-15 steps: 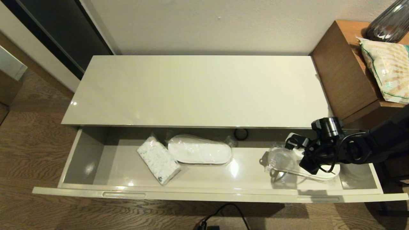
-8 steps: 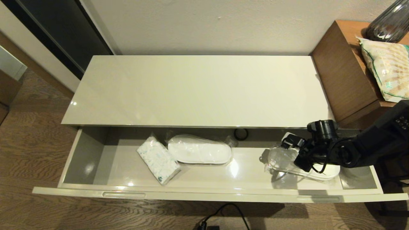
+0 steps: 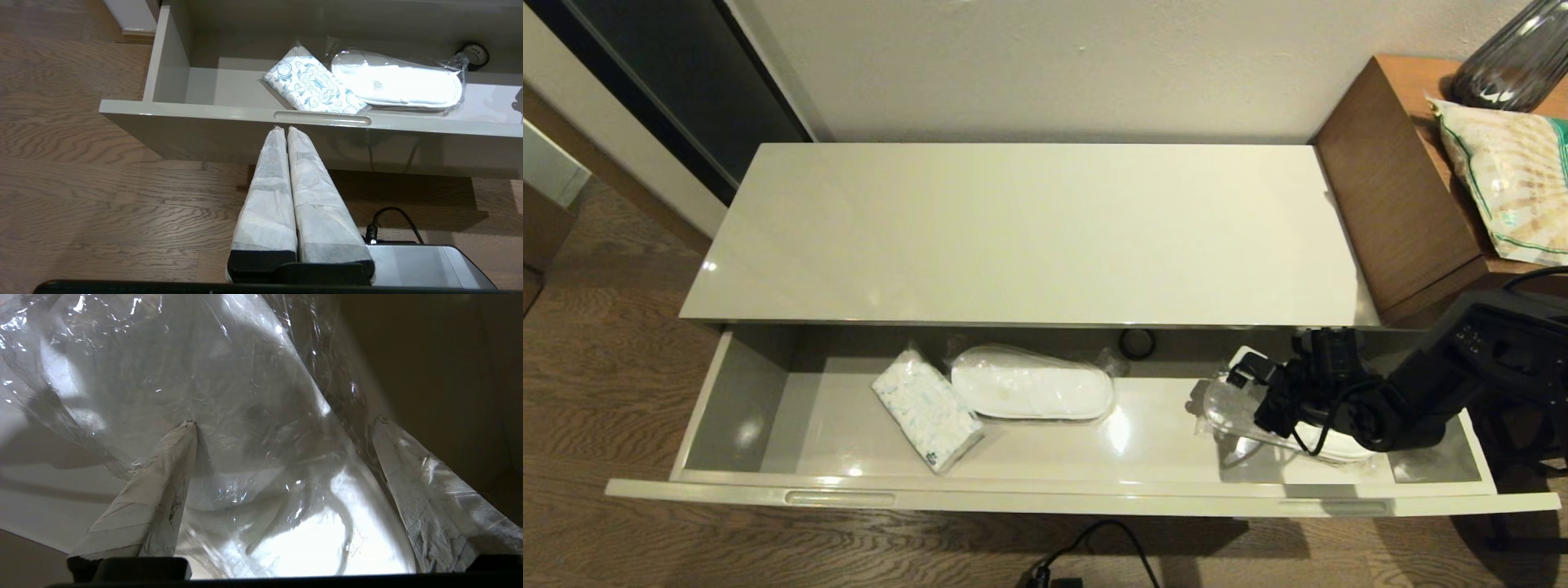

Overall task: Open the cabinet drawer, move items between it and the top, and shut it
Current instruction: Take out the disposable slippers from the drawer

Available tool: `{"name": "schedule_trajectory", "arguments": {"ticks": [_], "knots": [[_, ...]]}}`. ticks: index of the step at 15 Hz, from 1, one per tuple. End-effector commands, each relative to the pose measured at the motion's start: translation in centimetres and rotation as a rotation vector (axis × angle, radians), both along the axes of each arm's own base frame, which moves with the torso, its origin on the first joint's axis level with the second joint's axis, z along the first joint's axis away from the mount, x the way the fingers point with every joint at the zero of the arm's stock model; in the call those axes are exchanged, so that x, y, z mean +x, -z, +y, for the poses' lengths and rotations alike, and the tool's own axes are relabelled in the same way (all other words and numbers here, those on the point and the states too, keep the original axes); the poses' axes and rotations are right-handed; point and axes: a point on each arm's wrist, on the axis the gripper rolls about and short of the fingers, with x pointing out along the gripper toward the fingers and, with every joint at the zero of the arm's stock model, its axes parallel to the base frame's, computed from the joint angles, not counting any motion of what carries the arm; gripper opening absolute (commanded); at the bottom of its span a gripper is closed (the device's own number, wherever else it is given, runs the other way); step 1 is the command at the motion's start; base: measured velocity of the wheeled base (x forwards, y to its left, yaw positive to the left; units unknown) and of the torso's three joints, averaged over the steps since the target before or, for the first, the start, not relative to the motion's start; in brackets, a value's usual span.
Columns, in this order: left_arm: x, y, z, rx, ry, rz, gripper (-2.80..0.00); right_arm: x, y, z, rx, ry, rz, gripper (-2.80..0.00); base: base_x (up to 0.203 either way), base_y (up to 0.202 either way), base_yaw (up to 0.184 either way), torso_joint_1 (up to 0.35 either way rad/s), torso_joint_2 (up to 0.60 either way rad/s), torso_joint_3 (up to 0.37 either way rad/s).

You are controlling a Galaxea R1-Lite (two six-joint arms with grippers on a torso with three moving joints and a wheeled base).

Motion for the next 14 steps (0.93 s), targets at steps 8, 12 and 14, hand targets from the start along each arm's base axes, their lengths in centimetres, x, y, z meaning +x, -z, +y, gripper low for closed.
{"name": "schedule_trajectory", "arguments": {"ticks": [8, 12, 14], "knots": [[0.0, 0.0, 0.0, 0.000, 0.000, 0.001, -2.80, 2.5, 0.2, -0.4, 0.002, -0.041, 0.165, 0.00, 0.000, 0.000, 0.000, 0.000, 0.00, 0.000], [0.0, 0.0, 0.0, 0.000, 0.000, 0.001, -2.80, 2.5, -0.7, -0.4, 0.002, -0.034, 0.146, -2.80, 0.000, 0.000, 0.000, 0.000, 0.00, 0.000], [0.0, 0.0, 0.0, 0.000, 0.000, 0.001, -2.80, 2.1, -1.7, -0.5, 0.002, -0.031, 0.133, -2.80, 0.000, 0.000, 0.000, 0.000, 0.00, 0.000]]}}
